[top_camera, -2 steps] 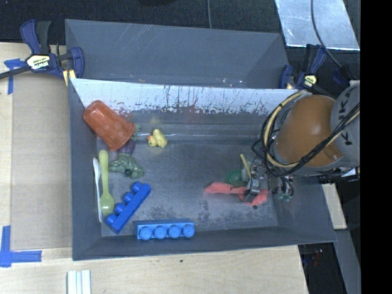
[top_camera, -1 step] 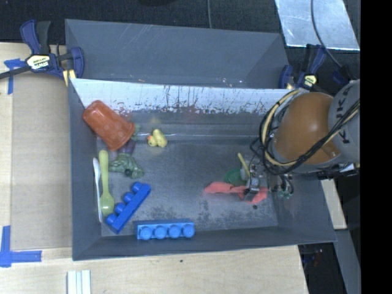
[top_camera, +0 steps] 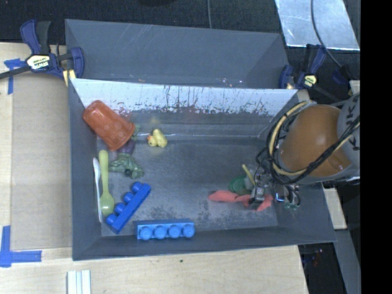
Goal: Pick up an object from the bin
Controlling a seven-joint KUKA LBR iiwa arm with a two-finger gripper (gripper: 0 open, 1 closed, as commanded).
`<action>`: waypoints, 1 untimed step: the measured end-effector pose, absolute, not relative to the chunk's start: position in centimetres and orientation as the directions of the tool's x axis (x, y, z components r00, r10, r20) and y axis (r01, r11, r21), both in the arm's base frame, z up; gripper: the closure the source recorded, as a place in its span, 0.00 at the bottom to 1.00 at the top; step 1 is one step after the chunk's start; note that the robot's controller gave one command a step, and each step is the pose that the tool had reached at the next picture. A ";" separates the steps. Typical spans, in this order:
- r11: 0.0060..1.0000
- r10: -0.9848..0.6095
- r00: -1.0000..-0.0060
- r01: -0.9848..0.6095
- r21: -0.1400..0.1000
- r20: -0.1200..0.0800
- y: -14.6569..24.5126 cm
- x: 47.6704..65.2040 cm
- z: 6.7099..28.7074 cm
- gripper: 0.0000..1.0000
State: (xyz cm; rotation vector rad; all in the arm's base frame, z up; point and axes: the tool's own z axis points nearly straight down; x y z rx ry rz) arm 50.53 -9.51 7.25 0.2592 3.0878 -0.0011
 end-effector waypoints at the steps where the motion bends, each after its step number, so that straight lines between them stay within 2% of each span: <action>1: 0.996 0.087 -0.995 0.087 -0.003 -0.045 -7.8 49.2 7.2 1.00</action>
Offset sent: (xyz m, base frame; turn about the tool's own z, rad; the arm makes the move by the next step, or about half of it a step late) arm 0.0063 0.0155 0.0140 -0.2198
